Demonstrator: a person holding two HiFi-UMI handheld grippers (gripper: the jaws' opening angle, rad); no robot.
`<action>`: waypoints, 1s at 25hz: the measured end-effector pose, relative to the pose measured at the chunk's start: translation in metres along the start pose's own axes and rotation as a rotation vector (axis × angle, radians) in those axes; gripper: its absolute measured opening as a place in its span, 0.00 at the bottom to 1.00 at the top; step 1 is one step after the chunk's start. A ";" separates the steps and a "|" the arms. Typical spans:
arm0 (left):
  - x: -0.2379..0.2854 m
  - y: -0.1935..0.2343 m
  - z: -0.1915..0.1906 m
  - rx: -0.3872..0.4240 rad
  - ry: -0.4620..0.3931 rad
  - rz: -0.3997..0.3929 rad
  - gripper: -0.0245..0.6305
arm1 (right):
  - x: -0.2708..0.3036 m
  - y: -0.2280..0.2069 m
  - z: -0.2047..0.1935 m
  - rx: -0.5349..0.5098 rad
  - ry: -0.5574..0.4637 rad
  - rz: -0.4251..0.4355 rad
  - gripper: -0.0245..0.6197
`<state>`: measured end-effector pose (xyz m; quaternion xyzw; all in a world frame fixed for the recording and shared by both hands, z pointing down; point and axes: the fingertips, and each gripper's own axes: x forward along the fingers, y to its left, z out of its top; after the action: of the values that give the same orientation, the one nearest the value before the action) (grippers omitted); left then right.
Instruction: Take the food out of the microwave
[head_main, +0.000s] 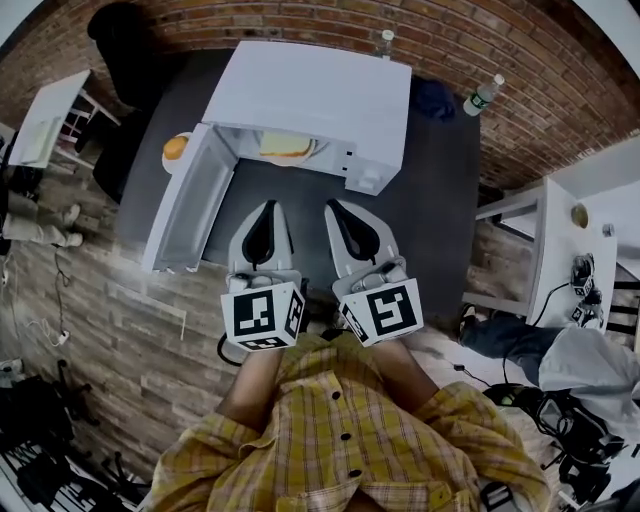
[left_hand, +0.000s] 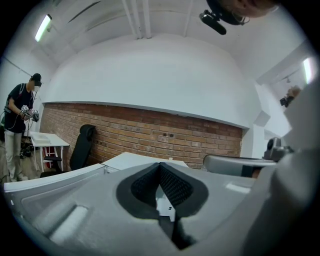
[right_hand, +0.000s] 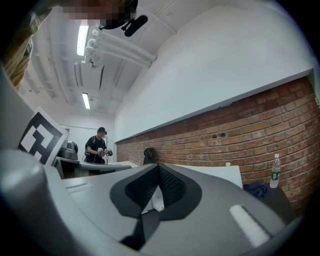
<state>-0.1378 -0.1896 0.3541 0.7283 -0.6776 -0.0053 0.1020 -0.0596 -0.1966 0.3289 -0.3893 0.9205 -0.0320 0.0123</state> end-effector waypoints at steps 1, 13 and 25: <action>0.005 0.004 -0.004 -0.005 0.010 -0.004 0.04 | 0.003 -0.001 -0.004 0.002 0.008 -0.007 0.04; 0.061 0.034 -0.051 -0.031 0.131 -0.073 0.04 | 0.032 -0.011 -0.036 0.026 0.065 -0.078 0.04; 0.104 0.057 -0.108 -0.170 0.232 -0.104 0.04 | 0.032 -0.021 -0.061 0.028 0.123 -0.131 0.04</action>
<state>-0.1693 -0.2805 0.4824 0.7470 -0.6196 0.0162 0.2407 -0.0700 -0.2309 0.3914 -0.4458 0.8915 -0.0693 -0.0412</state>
